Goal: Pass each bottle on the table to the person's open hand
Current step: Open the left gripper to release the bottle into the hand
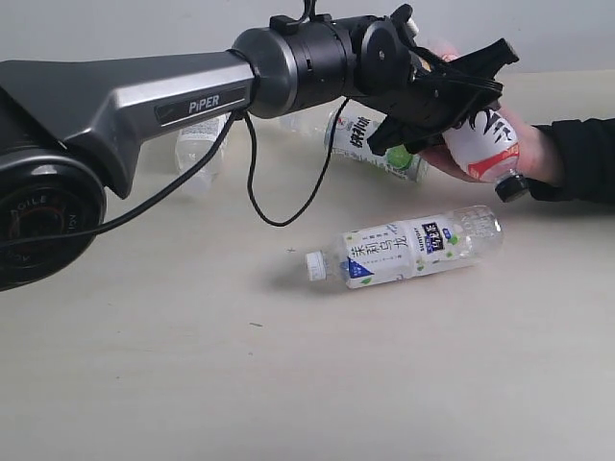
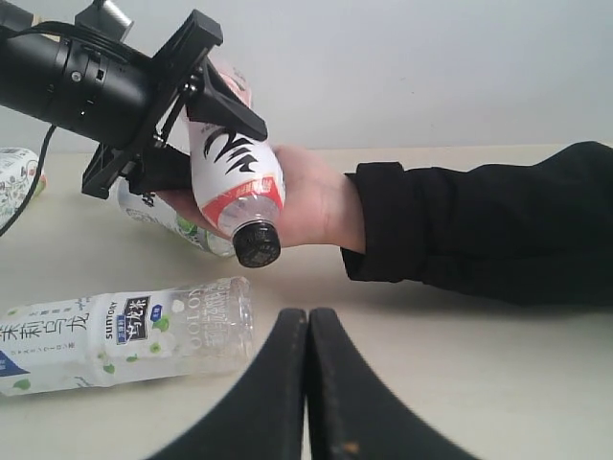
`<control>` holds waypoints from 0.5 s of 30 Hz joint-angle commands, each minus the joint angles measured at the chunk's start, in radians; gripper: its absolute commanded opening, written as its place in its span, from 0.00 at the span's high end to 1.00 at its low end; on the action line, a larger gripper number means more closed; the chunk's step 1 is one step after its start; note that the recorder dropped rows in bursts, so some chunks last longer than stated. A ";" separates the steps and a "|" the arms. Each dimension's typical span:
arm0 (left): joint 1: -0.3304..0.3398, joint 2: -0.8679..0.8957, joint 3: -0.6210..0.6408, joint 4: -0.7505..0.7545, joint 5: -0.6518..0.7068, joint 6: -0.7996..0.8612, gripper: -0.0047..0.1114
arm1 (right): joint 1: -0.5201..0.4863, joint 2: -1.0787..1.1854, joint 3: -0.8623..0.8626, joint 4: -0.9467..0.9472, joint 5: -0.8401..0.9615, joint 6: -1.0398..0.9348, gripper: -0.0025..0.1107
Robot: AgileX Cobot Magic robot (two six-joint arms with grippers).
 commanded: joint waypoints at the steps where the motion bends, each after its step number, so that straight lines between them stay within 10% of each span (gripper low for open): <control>1: 0.003 0.005 -0.003 -0.002 0.025 -0.001 0.36 | -0.006 -0.006 0.005 -0.001 -0.006 0.000 0.98; 15: 0.003 0.005 -0.003 0.001 0.028 0.006 0.25 | -0.006 -0.006 0.005 -0.001 -0.006 0.000 0.98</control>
